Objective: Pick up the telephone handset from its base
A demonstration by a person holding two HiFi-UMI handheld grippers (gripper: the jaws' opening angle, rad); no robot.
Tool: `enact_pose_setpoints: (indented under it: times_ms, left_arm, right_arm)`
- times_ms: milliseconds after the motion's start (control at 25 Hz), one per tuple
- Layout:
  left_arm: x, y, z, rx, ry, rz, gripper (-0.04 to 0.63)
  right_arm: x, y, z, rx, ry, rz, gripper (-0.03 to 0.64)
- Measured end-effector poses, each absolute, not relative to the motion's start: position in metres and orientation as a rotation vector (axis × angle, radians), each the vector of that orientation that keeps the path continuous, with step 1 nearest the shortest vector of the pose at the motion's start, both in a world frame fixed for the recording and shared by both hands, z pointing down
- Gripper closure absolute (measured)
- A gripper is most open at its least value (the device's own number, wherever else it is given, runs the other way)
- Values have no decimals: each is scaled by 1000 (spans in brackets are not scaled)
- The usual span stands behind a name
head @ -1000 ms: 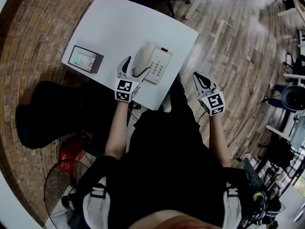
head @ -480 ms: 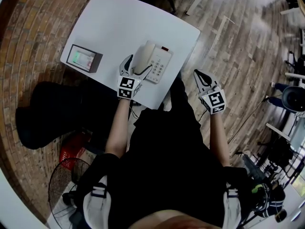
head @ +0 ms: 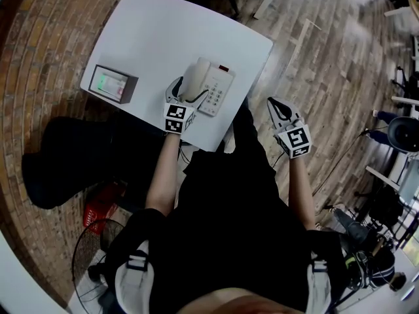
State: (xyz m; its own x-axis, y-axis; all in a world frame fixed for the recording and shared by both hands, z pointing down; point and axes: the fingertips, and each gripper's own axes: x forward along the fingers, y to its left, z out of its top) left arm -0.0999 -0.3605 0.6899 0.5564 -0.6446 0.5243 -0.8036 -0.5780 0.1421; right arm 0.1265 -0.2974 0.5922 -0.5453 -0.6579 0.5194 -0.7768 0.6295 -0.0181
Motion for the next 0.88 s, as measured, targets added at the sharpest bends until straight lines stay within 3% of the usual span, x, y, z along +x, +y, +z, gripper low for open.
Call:
enact_pose_setpoints:
  times_ms: [880]
  left_arm:
    - [-97,-372,758,2297,-1139,746,173]
  right_arm:
    - [139,-292,605,1112,-2346,396,618]
